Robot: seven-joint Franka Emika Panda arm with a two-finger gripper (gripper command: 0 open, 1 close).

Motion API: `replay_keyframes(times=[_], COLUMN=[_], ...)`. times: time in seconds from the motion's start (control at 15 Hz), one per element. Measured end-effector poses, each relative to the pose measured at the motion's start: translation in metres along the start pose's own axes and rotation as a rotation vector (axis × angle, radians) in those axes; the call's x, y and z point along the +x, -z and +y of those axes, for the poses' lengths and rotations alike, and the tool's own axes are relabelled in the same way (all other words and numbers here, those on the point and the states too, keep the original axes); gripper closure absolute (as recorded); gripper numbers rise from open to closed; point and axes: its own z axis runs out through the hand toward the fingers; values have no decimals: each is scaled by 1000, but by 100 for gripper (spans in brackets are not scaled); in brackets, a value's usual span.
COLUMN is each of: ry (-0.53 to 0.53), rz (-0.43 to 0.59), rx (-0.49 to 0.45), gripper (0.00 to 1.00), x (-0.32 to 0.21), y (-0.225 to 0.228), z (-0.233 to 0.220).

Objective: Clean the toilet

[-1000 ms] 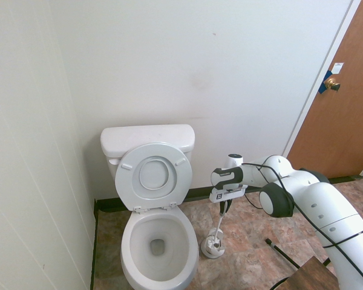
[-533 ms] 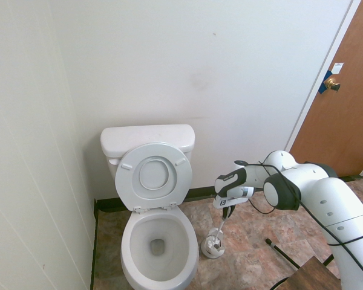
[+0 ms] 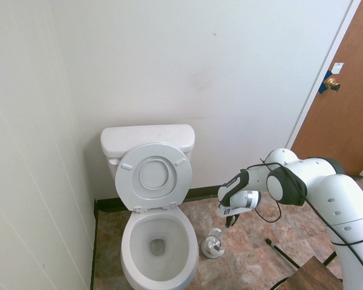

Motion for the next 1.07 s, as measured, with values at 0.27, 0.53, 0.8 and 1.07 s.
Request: replay_keyframes(times=[0.27, 0.53, 0.8, 1.07], ry=[12, 3, -11, 29], rz=[50, 121, 172, 140], rx=[5, 6, 38, 5], gripper=[100, 100, 100, 100], x=[-28, -60, -93, -114], y=[19, 59, 116, 206], z=[3, 24, 51, 48])
